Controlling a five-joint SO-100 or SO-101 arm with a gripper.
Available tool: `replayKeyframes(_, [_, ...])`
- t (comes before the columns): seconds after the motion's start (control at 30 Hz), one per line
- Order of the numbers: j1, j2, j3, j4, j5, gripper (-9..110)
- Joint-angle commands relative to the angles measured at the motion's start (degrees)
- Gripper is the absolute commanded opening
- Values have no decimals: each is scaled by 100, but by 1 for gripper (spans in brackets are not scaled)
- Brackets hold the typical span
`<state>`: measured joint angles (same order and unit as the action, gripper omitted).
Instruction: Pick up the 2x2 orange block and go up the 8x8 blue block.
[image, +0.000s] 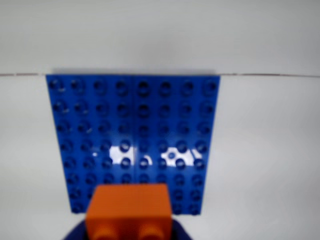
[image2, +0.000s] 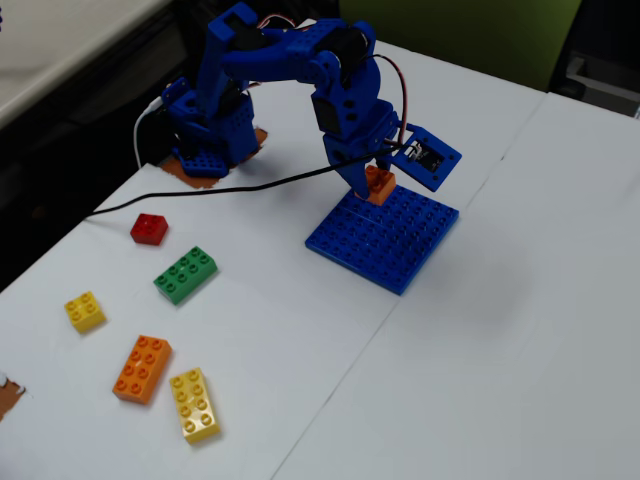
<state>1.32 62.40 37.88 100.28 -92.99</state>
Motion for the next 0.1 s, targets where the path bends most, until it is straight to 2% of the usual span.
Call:
replayKeyframes(0.0, [-35, 62, -62, 26, -44, 0])
replayKeyframes(0.07, [-35, 53, -53, 26, -44, 0])
